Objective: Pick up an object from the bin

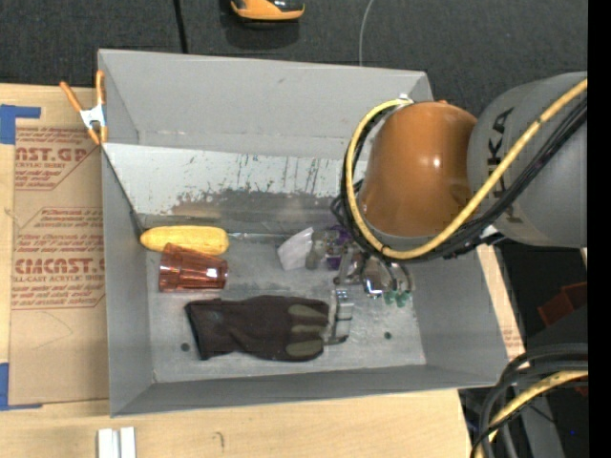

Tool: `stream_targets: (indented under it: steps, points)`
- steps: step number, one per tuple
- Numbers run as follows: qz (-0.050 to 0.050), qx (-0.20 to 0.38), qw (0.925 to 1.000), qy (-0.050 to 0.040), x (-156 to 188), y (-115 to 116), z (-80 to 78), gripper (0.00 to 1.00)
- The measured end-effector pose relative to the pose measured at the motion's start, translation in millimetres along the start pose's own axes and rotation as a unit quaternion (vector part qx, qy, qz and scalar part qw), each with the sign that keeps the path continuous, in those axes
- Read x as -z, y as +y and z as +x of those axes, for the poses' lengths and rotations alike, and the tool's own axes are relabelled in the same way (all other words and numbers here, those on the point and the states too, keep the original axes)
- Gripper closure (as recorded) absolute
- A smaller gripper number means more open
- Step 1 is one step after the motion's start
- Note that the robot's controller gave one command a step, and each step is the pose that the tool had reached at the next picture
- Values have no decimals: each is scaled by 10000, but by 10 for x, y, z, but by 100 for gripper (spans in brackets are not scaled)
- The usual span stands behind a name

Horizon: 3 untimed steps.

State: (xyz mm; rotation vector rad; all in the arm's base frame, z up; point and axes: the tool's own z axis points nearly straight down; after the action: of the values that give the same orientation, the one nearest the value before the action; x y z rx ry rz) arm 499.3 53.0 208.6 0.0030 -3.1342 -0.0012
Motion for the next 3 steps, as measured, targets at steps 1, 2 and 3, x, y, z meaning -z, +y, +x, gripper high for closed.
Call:
stream_targets:
  steps: [1, 2, 3]
  points:
    - [-3, -5, 10000, -42, 45, -3, -16, 0]
    - [3, 234, 9997, -85, -344, 94, -77, 0]
    - [6, 298, 9995, -71, -484, 133, -73, 0]
